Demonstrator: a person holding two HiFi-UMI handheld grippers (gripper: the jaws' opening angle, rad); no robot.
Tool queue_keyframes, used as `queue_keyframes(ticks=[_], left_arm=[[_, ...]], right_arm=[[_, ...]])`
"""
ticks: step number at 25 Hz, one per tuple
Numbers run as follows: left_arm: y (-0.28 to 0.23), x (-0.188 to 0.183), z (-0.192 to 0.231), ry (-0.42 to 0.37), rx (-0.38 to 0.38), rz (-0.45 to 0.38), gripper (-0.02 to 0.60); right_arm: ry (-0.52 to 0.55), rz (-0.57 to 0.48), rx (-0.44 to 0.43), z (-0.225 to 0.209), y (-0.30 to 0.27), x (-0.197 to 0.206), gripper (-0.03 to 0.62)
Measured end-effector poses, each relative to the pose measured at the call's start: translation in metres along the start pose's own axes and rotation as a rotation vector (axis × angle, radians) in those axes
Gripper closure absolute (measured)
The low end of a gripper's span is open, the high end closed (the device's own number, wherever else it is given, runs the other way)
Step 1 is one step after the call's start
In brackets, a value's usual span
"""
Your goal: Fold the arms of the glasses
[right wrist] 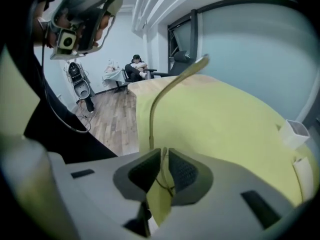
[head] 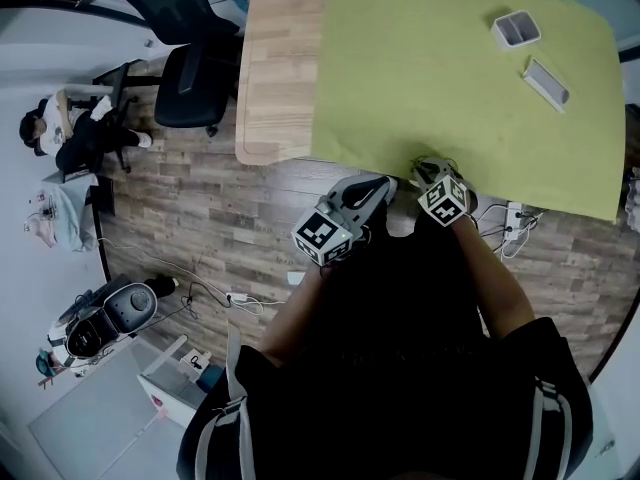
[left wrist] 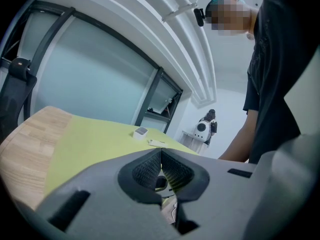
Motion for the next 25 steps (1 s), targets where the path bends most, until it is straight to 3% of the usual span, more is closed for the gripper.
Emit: queue_keyframes(ticks=[18,25], left_arm=[[-0.027,-0.01,0.0,-0.02,0.051,-0.028,0.563],[-0.033,-0.016,0.004,-0.025,0.05,-0.045,0.563]], right_arm=[[-0.11,-0.172,0.031,-0.018,0.052,-0.025,0.56],[-0.221,-0.26,0.011,-0.022,0.072,-0.041,0.56]])
Point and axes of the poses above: the fingertips, and each gripper's own axes: y backward along the fingers, z to its left, x out of its underside, the point moved 2 cm from there along y, backward along the fingers, and after that the axes turned 5 degrees about -z, right-handed, at the moved point
